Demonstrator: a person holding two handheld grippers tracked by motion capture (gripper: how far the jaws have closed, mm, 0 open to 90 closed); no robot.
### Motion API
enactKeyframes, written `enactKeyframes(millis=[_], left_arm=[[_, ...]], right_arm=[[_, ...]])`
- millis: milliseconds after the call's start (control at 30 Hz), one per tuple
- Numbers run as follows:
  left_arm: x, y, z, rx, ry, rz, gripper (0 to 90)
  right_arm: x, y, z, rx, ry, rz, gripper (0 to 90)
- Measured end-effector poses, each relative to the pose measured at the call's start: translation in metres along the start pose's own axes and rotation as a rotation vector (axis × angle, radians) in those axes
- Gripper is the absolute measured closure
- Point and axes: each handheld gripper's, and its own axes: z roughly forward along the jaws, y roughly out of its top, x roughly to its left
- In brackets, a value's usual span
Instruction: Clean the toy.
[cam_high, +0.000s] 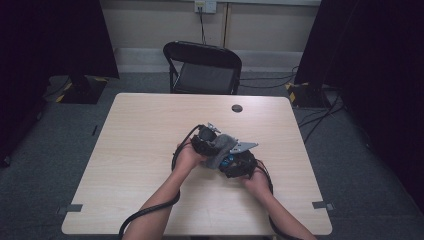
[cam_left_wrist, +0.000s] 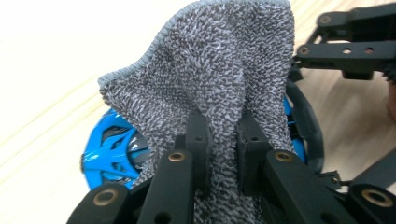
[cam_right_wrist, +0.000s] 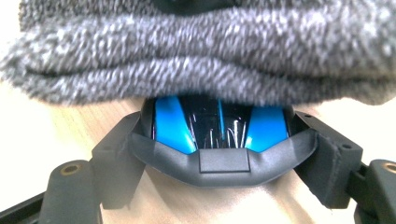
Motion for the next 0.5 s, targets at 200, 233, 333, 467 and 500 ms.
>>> enactKeyframes(millis=[200,233,333,467,500], left_arm=[[0.007,0.0,0.0,0.001,0.005,-0.017,78.3],[0.008,0.001,-0.001,0.004,0.008,-0.018,78.3],[0.016,0.002,-0.001,0.006,0.027,-0.034,78.4],[0.022,0.0,-0.001,0.003,0.036,-0.05,78.4],[0.023,0.0,-0.001,0.004,0.036,-0.055,78.4]], right_arm=[[0.0,0.0,0.0,0.0,0.0,0.001,24.1],[0.0,0.0,0.0,0.0,0.0,0.001,24.0],[0.0,0.0,0.0,-0.001,-0.001,0.001,24.1],[0.0,0.0,0.0,-0.001,-0.001,0.001,24.1],[0.0,0.0,0.0,-0.001,-0.001,0.001,24.1]])
